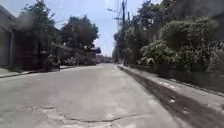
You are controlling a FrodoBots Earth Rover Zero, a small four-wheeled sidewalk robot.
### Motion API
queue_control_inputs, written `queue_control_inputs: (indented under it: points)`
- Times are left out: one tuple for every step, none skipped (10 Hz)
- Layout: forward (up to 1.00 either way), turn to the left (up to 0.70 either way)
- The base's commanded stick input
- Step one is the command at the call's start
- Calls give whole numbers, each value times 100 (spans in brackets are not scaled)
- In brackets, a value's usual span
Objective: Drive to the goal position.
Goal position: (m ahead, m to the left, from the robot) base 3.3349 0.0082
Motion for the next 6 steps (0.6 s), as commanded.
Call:
queue_control_inputs:
  points:
    - [100,0]
    - [100,0]
    - [100,0]
    - [100,0]
    - [100,0]
    - [100,0]
